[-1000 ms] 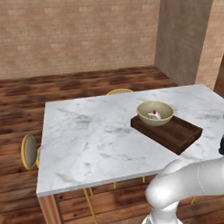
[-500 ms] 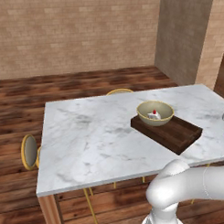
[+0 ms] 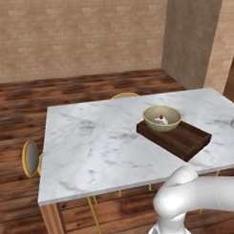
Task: Place the bowl with cake and the cupcake onto the tray.
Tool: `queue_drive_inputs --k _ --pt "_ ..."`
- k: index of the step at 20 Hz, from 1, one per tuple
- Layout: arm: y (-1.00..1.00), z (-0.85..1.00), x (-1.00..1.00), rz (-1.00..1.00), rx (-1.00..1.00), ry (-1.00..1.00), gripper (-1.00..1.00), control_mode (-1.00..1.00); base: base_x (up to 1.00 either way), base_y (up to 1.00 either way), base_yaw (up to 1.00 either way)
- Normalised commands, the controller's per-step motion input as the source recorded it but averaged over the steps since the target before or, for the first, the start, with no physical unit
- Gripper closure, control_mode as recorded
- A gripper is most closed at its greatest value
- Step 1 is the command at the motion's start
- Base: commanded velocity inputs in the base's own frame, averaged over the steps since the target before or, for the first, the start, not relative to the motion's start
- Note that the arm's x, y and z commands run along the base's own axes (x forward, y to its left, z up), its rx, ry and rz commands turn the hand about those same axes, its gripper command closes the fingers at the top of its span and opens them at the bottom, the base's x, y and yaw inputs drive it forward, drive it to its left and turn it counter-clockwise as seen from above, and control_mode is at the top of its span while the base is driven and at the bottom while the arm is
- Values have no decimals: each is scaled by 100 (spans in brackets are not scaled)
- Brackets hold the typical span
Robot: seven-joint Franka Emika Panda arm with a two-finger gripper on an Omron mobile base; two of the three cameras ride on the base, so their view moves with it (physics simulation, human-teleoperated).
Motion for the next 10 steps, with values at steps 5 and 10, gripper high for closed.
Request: queue_drive_inputs --k 5,10 --pt "0 -5 14 0 0 0 -100 -100 0 0 0" --pt "0 -6 14 0 0 0 -100 -100 0 0 0"
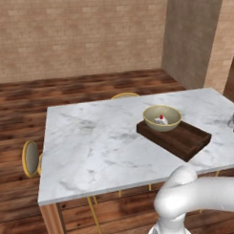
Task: Place the bowl with cake and the cupcake onto the tray.
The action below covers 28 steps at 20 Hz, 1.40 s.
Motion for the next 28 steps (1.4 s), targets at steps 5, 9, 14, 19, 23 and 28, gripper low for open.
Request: queue_drive_inputs --k 5,9,14,19,23,28 --pt "-1 -7 7 0 0 0 -100 -100 0 0 0" --pt "-5 -9 2 0 0 0 -100 -100 0 0 0" --pt "-5 -9 0 0 0 0 -100 -100 0 0 0" --pt "0 -9 0 0 0 0 -100 -100 0 0 0" --pt "-1 -10 0 0 0 0 -100 -100 0 0 0" --pt "-6 -12 0 0 0 0 -100 -100 0 0 0"
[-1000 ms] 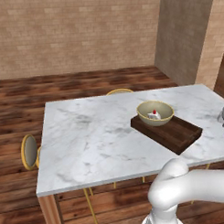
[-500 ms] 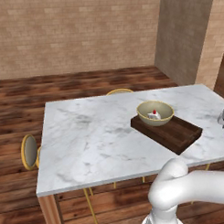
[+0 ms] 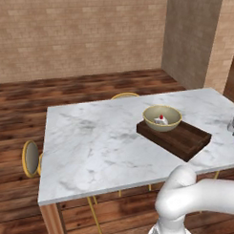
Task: Place the bowl with cake and the cupcake onto the tray.
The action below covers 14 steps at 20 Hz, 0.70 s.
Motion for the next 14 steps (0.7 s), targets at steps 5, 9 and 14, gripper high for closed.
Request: queue_drive_inputs --k 5,9,14 --pt "-4 -8 5 0 0 0 -100 -100 0 0 0" --pt "0 -6 10 0 0 0 -100 -100 0 0 0" --pt "0 -3 12 0 0 0 -100 -100 0 0 0"
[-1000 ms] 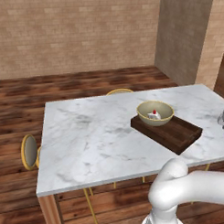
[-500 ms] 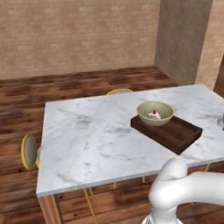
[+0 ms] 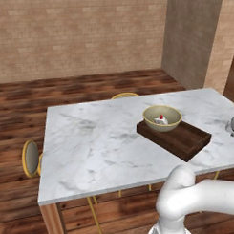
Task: Place the bowl with cake and the cupcake onto the tray.
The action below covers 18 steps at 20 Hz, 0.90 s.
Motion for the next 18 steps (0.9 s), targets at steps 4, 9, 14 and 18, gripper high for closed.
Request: queue_drive_inputs --k 4,9,14,18 --pt "-6 -8 7 0 0 0 -100 -100 0 0 0" --pt "-9 -6 4 0 0 0 -100 -100 0 0 0" --pt "-7 -6 1 0 0 0 -100 -100 0 0 0" --pt "-1 -6 0 0 0 0 -100 -100 0 0 0"
